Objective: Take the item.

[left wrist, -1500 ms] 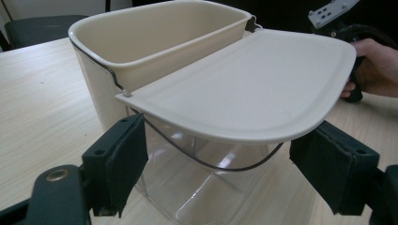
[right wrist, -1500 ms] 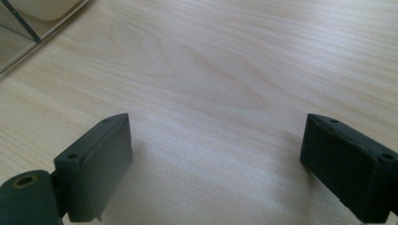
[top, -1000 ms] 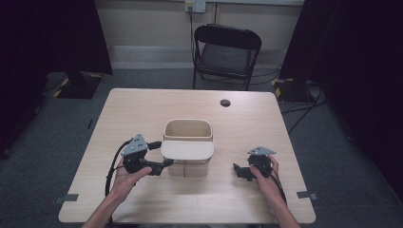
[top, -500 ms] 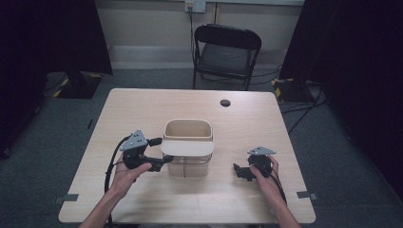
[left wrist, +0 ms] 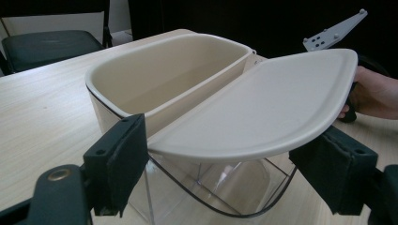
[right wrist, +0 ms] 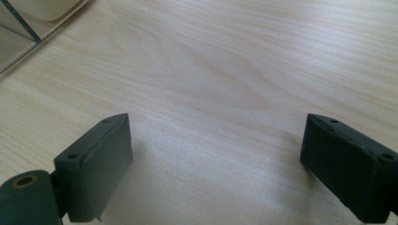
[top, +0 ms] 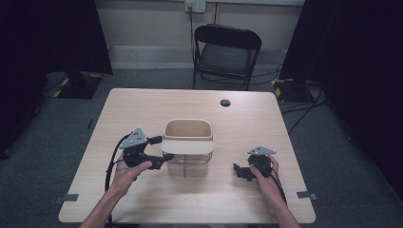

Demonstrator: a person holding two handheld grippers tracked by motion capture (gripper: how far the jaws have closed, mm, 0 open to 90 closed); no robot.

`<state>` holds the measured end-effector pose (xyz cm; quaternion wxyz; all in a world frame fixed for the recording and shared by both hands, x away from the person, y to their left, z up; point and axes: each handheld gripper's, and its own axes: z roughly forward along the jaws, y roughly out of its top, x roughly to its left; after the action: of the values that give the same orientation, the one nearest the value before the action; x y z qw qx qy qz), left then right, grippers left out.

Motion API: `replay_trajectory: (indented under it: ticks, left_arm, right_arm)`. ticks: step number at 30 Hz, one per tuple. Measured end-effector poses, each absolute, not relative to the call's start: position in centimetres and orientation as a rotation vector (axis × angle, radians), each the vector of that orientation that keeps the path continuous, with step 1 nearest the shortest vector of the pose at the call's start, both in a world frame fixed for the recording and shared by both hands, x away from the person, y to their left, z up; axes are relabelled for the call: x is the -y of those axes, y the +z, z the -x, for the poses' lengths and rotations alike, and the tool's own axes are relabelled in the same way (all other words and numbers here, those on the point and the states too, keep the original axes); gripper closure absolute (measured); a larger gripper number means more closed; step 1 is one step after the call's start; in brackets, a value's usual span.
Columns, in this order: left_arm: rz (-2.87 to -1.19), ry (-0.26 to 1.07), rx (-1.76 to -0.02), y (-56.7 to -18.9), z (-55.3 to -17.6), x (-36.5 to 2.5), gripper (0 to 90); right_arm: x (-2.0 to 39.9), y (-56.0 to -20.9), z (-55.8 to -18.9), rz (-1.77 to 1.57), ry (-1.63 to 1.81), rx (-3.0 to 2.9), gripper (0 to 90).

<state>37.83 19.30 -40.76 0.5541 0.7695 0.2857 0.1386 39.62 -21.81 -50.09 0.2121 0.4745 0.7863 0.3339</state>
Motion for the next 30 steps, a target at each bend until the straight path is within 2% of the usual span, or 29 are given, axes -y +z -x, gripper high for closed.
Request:
replay_trajectory:
  ticks: [17,25,30]
  left_arm:
    - [-1.821,0.318,-0.652,-39.87,-38.19,-18.66,20.3]
    - [-1.793,0.288,-0.701,-39.96,-38.57,-18.57,19.2]
    - [-1.796,0.294,-0.692,-39.87,-38.63,-18.69,24.5]
  right_arm:
    - [21.81,-50.09,-39.62,-1.317,0.928,-2.184,8.8]
    - [21.81,-50.09,-39.62,-1.317,0.928,-2.184,8.8]
    - [21.81,-50.09,-39.62,-1.318,0.928,-2.184,8.8]
